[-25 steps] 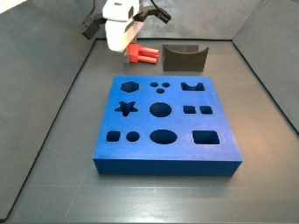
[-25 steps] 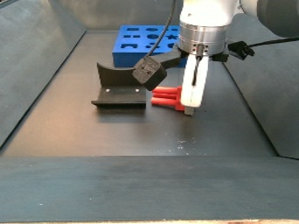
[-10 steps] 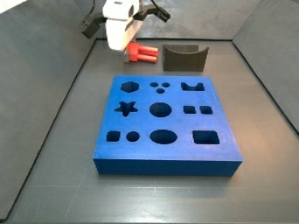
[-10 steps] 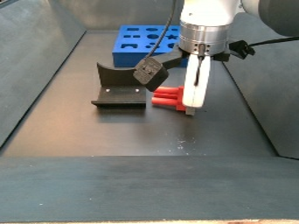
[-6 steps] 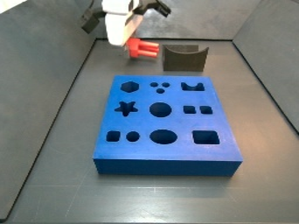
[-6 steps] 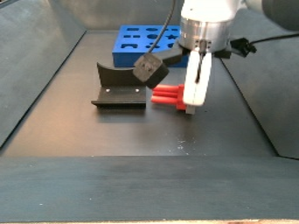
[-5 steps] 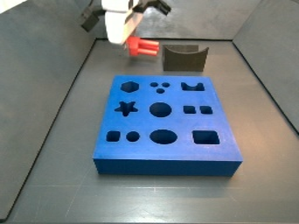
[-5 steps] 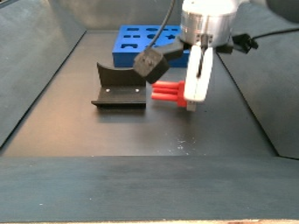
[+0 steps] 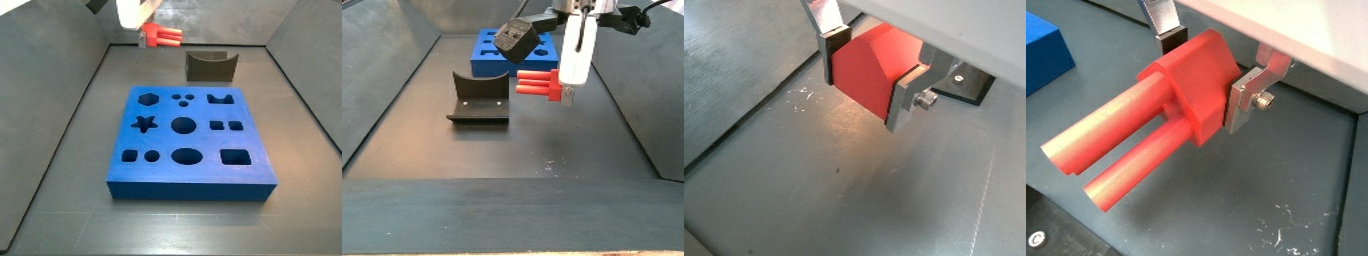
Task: Pick up the 3 prong object. Move up. Place the 3 prong object on the fixture. Regrasp the 3 prong object. Move to above the board. Insert the 3 prong object.
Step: Place the 3 prong object on the fixture.
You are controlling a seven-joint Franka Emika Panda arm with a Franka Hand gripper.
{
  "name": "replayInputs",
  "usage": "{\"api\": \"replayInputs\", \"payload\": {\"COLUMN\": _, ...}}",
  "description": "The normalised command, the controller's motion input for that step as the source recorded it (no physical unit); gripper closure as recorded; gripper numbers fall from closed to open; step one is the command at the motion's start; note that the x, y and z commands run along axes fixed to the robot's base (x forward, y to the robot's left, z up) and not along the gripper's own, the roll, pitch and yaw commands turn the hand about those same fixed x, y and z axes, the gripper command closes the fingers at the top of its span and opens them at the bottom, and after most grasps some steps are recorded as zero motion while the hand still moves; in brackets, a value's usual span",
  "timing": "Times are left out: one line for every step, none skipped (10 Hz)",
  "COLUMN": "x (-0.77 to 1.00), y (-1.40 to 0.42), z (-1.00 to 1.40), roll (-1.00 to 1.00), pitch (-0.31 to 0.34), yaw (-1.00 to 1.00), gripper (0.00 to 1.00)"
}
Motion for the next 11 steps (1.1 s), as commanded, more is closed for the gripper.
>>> {"api": "replayInputs", "payload": {"x": 0.01, "y": 0.0, "z": 1.0, "roll": -0.01, "pitch": -0.008, "yaw": 0.0, "gripper": 1.0}}
{"api": "replayInputs", "payload": {"x": 0.0, "y": 0.0, "z": 1.0, "roll": -0.01, "pitch": 0.016, "yaw": 0.0, "gripper": 1.0}}
{"api": "replayInputs", "payload": {"x": -0.01, "y": -0.01, "z": 1.0, "roll": -0.03, "pitch": 0.027, "yaw": -0.01, "gripper": 1.0}}
{"api": "replayInputs", "payload": {"x": -0.01, "y": -0.01, "z": 1.0, "roll": -0.03, "pitch": 0.034, "yaw": -0.01, "gripper": 1.0}}
{"api": "replayInputs", "payload": {"x": -0.02, "y": -0.01, "z": 1.0, "roll": -0.04, "pitch": 0.041, "yaw": -0.01, "gripper": 1.0}}
{"api": "replayInputs", "payload": {"x": -0.02, "y": -0.01, "z": 1.0, "roll": -0.06, "pitch": 0.044, "yaw": -0.01, "gripper": 1.0}}
{"api": "replayInputs", "payload": {"x": -0.01, "y": -0.01, "z": 0.85, "roll": -0.07, "pitch": 0.047, "yaw": -0.01, "gripper": 1.0}}
{"api": "replayInputs", "payload": {"x": -0.01, "y": -0.01, "z": 0.76, "roll": -0.08, "pitch": 0.05, "yaw": -0.01, "gripper": 1.0}}
{"api": "replayInputs", "payload": {"x": -0.01, "y": 0.0, "z": 0.52, "roll": -0.1, "pitch": 0.064, "yaw": -0.02, "gripper": 1.0}}
{"api": "replayInputs", "payload": {"x": 0.0, "y": 0.0, "z": 0.42, "roll": -0.1, "pitch": 0.068, "yaw": -0.02, "gripper": 1.0}}
{"api": "replayInputs", "payload": {"x": 0.01, "y": 0.0, "z": 0.23, "roll": -0.12, "pitch": 0.083, "yaw": -0.02, "gripper": 1.0}}
